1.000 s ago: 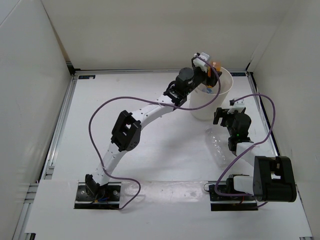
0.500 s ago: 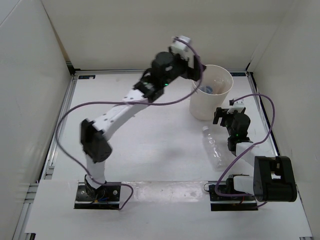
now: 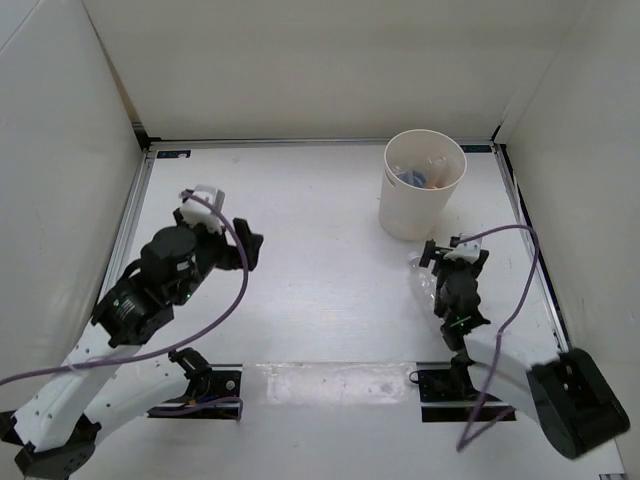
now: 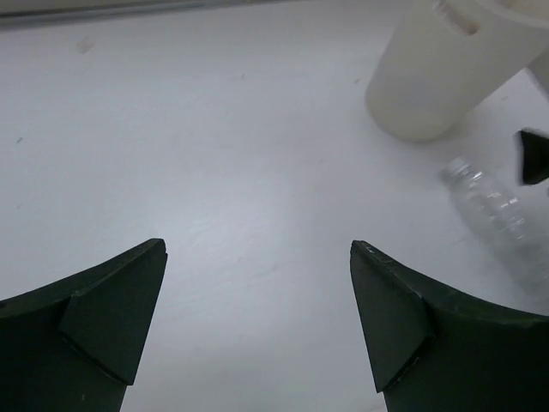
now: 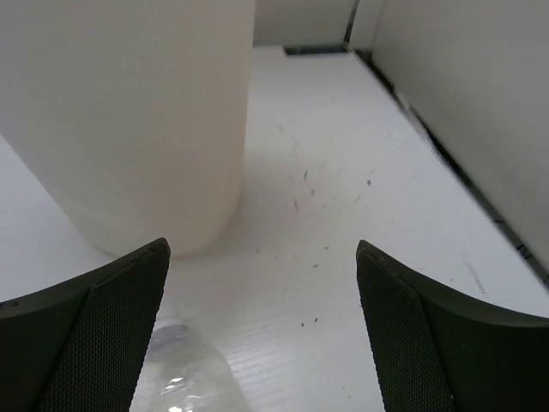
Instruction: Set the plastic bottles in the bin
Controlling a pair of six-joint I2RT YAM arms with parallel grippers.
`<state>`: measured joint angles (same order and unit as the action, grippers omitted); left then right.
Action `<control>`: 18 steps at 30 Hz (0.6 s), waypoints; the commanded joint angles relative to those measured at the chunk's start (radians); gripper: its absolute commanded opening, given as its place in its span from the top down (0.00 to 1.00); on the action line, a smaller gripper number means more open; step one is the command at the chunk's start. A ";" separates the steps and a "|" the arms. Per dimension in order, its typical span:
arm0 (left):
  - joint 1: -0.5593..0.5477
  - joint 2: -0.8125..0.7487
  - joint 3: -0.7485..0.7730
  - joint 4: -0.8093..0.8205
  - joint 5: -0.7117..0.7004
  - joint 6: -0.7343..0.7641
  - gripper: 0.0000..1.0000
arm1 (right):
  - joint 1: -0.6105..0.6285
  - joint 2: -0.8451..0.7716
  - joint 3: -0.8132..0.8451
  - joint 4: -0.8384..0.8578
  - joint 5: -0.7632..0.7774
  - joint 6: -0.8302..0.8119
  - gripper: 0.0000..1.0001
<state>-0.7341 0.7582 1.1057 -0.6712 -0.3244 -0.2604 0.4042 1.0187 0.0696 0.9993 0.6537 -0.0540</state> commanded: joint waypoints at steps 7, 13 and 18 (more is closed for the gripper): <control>0.010 -0.111 -0.109 -0.202 -0.306 -0.045 0.01 | 0.332 -0.737 0.400 -1.316 0.467 0.580 0.10; 0.010 -0.057 -0.040 -0.237 -0.275 -0.004 0.01 | 0.156 -0.681 0.605 -1.690 0.159 0.725 0.10; 0.010 -0.013 -0.001 -0.318 -0.329 -0.025 0.01 | -0.086 -0.435 0.700 -1.745 -0.124 0.617 0.11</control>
<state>-0.7277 0.7334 1.0683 -0.9283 -0.5930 -0.2653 0.4244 0.4931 0.7059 -0.5770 0.7349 0.5529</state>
